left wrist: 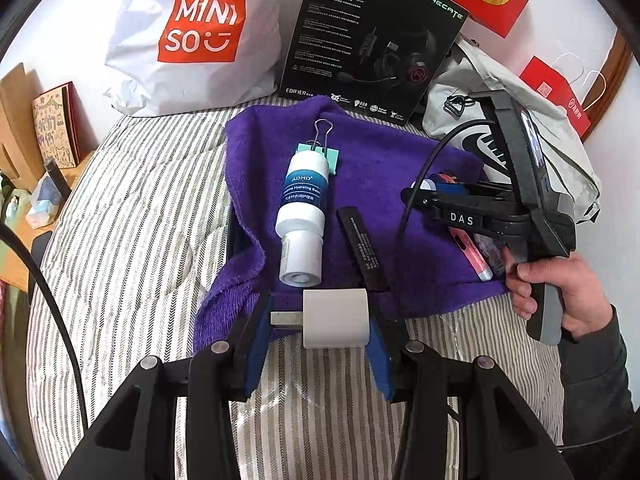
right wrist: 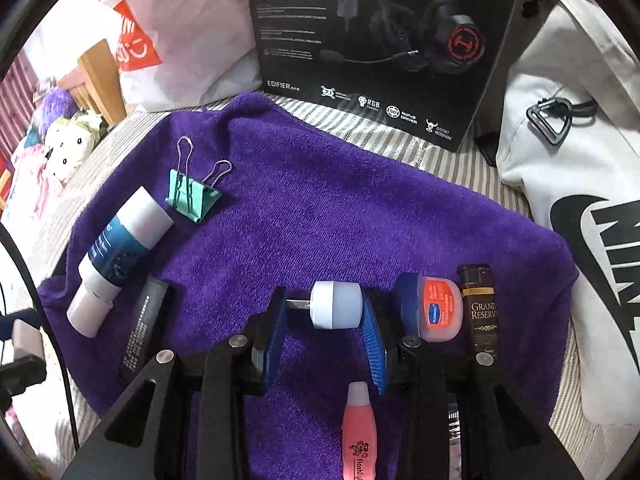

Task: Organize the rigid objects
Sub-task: 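Release the adapter with right tool while left tool releases the charger beside the stick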

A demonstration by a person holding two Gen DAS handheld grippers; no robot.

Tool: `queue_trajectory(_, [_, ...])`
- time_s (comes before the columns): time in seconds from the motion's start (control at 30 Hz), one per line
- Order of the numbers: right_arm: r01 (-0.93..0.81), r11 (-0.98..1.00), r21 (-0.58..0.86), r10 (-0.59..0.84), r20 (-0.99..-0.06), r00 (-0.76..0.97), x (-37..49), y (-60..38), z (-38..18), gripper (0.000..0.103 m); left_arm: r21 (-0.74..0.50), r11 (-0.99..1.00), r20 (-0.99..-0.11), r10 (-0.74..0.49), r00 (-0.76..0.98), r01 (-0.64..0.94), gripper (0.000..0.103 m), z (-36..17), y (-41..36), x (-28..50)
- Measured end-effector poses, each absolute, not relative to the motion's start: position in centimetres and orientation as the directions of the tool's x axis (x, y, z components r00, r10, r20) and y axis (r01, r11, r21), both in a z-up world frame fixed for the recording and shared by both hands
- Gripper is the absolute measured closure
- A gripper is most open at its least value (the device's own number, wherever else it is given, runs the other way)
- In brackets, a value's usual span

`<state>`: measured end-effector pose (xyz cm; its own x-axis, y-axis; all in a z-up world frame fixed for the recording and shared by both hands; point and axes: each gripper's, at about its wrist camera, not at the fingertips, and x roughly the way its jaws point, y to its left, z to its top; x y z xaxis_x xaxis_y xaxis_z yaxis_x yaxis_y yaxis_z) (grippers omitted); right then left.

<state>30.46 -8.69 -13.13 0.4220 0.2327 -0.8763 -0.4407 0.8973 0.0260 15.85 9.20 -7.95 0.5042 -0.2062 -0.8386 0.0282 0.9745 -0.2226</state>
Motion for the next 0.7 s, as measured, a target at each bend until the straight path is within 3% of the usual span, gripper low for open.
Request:
queue_trajectory(0.07, [-0.445,0.895,0.038,0.243,-0.877,0.415,30.5,-8.8,-13.1,0.062,-0.217,0.976,-0.841,-0.201,0.503,0.027,0.061,-7.8,9.3,15.6])
queue_trajectory(0.1, [-0.453,0.89,0.051,0.254,-0.88,0.401,30.6,-8.7,-13.1,0.051,-0.214,0.977,-0.84,-0.197,0.505,0.025,0.061,-7.7,9.3,15.5])
queue_trajectory(0.17, [-0.467,0.878,0.103,0.296,-0.884,0.362,30.7,-8.7,-13.0,0.041,-0.214,0.977,-0.838,-0.196,0.509,0.023,0.061,-7.4,9.5,15.3])
queue_trajectory(0.53, [-0.401,0.912,0.083,0.263,-0.87,0.418,26.3,-13.0,-10.0,0.042,-0.2,0.978,-0.827,-0.199,0.525,0.056,0.061,-6.4,7.3,15.5])
queue_trajectory(0.7, [-0.359,0.923,0.139,0.299,-0.847,0.44,22.5,-17.0,-7.8,0.041,-0.207,0.976,-0.818,-0.207,0.537,0.062,0.061,-6.3,6.0,16.6])
